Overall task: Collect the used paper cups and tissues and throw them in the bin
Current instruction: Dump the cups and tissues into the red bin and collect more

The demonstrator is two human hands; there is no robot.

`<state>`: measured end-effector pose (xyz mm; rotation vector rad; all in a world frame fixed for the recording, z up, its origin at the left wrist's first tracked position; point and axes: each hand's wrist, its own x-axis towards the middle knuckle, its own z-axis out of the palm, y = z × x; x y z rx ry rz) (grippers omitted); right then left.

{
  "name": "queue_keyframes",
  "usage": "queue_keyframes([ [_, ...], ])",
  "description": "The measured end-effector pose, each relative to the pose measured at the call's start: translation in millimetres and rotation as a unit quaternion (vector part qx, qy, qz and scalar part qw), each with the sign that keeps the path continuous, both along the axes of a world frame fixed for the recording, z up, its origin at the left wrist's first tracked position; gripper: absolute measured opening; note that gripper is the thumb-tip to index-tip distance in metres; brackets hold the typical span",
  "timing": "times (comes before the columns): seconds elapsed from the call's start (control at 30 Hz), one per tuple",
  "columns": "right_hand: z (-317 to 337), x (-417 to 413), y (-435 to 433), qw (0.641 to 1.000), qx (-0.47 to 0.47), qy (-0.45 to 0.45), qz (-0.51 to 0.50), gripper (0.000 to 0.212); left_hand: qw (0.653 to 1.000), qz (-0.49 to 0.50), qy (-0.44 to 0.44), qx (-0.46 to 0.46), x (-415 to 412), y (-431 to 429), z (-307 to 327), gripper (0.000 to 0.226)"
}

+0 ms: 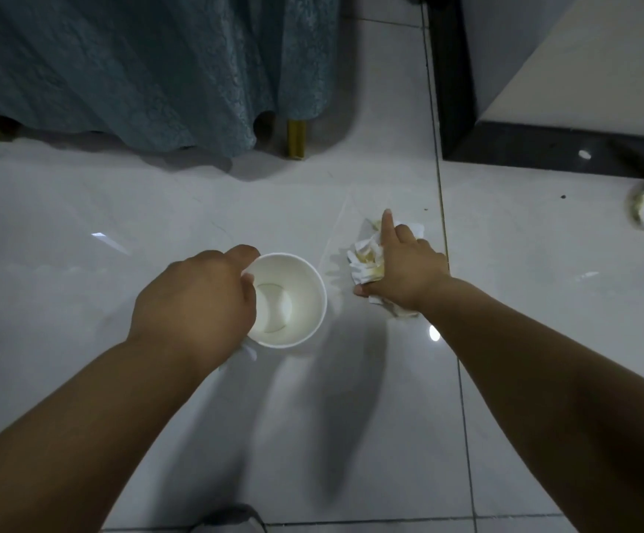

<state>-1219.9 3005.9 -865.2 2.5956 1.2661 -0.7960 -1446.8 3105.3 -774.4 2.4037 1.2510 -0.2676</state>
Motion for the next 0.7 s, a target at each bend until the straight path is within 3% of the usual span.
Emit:
queue_keyframes([
  [0.1,-0.7,-16.8,-14.0,0.998,-0.017,-0.051,0.017,0.093,1.0,-0.007,-0.004,-0.003,-2.9,-8.1,1.1,0.026],
  [0.2,-4.9,-27.7,-31.0,0.995,-0.013,-0.098,0.018,0.08,1.0,-0.01,-0.006,-0.001,-7.1,-16.2,1.6,0.027],
  [0.37,-12.8,-31.8,-58.8,0.999,-0.016,-0.017,0.033,0.075,1.0,-0.018,-0.01,0.005,-12.0,-32.6,1.9,0.027],
  [0.5,-6.7,-40.7,-84.1,0.997,0.013,-0.039,0.059,0.063,0.999,-0.027,-0.019,0.021,-10.4,-44.7,2.0,0.026],
  [0.7,22.9,-52.0,-124.5,0.998,0.056,-0.02,0.021,0.055,0.999,-0.044,-0.012,-0.009,-5.8,-65.6,15.2,0.027],
])
